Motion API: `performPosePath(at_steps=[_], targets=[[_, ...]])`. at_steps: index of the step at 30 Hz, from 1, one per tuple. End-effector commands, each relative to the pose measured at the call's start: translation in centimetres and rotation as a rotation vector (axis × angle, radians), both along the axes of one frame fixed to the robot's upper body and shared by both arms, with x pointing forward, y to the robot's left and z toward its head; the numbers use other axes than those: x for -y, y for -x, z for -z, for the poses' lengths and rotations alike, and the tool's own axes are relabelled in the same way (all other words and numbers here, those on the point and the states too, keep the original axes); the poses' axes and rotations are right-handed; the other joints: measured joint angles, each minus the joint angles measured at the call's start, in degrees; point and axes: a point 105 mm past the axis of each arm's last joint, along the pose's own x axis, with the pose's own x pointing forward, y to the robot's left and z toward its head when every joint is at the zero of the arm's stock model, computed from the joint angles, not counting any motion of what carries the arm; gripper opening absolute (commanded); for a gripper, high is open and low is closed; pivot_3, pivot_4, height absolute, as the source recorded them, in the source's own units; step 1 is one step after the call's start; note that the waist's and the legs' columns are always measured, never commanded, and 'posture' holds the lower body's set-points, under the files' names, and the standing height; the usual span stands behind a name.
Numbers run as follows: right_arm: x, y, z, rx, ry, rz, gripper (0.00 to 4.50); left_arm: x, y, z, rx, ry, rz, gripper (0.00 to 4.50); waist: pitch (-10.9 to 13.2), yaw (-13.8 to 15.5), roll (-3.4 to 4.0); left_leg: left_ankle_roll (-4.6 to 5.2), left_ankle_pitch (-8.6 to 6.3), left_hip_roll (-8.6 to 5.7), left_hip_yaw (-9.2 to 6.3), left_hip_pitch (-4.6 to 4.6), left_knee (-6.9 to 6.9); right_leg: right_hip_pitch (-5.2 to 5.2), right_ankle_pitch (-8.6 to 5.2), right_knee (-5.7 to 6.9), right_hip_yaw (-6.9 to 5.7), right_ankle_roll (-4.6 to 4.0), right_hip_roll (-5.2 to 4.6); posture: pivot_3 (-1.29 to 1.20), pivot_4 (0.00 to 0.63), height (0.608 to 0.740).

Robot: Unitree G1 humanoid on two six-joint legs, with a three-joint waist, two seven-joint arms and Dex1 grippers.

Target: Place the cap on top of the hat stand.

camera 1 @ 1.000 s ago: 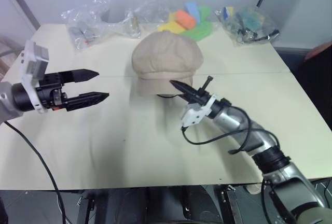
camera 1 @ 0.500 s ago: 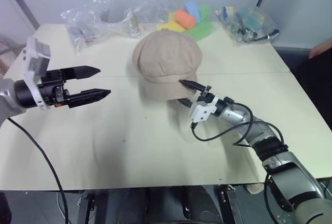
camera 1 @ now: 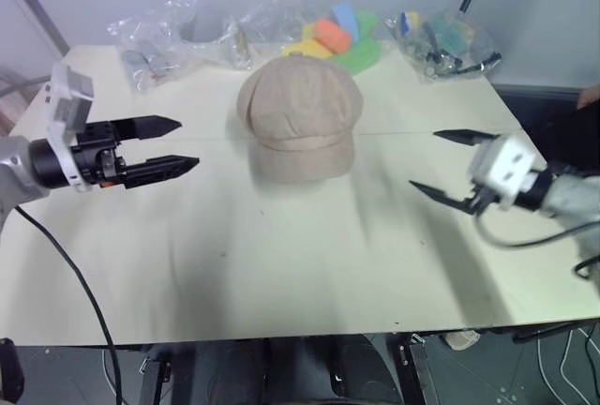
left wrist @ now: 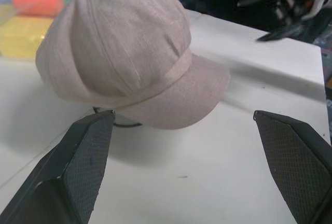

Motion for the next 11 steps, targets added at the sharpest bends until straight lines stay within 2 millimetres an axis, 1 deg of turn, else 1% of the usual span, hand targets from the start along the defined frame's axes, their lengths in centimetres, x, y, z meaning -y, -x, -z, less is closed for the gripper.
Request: performPosePath(at_steps=[1,6,11], targets=[[0.3,1.1,-2.7,-0.158,-0.157,-0.072,4.45,0.0,-0.1,-1.0,0.052,-0.002,0.004,4.50,0.00,0.08,-0.02,0.00,0.00,0.00,0.00,0.00,0.00,0.00,0.00,-0.01,0.00,-0.01,0.00,0.00,0.150,0.740],[0.3,0.2,-4.3,-0.176,-0.250,-0.067,4.45,-0.1,-0.3,-1.2,0.061,0.007,-0.007,4.50,0.01,0.08,-0.01,0.00,0.00,-0.04,0.06,-0.08,0.00,-0.10,-0.01,-0.06,0.01,-0.02,0.01,0.00,0.150,0.740],[-0.1,-0.1,-4.3,-0.170,-0.245,-0.074,4.45,0.1,-0.1,-0.8,0.072,0.004,-0.018,4.50,0.02,0.11,0.00,0.00,0.00,-0.05,0.08,-0.16,-0.01,-0.20,0.01,-0.06,0.02,0.01,0.02,0.00,0.150,0.740]])
